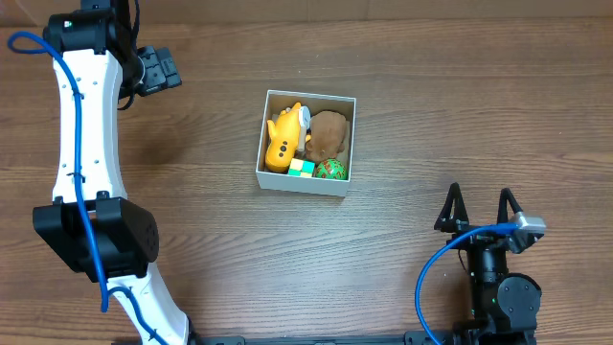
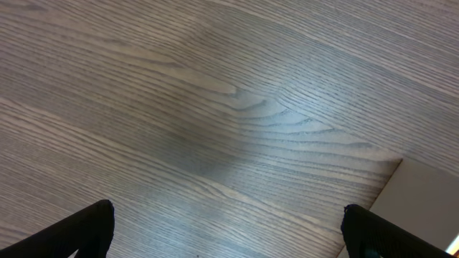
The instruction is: Pack container
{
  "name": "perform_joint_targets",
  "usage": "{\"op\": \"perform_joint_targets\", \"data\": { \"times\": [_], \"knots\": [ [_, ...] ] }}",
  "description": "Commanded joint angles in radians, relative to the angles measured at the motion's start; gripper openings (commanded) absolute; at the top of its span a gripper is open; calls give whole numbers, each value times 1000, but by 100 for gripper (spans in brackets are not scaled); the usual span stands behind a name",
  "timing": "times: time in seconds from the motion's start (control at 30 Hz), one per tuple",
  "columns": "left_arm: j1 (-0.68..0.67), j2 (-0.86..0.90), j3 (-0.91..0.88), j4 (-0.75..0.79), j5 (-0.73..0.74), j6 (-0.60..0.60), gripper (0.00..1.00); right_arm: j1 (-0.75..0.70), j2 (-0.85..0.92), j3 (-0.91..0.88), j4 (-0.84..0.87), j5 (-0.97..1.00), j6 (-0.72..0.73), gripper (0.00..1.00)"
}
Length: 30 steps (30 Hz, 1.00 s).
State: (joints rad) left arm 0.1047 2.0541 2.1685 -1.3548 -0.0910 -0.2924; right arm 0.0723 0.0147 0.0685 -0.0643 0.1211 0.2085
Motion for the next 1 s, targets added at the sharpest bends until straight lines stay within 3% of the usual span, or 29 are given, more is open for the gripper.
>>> {"op": "perform_joint_targets", "data": {
  "times": [0.0, 0.3, 0.97],
  "knots": [
    [-1, 5, 19, 1, -2, 0, 100, -5, -12, -4, -32, -26, -34, 100],
    [-1, 5, 19, 1, -1, 0, 100, -5, -12, -4, -146, -26, -34, 100],
    [-1, 5, 19, 1, -2, 0, 100, -5, -12, -4, -148, -36, -33, 100]
  ]
}}
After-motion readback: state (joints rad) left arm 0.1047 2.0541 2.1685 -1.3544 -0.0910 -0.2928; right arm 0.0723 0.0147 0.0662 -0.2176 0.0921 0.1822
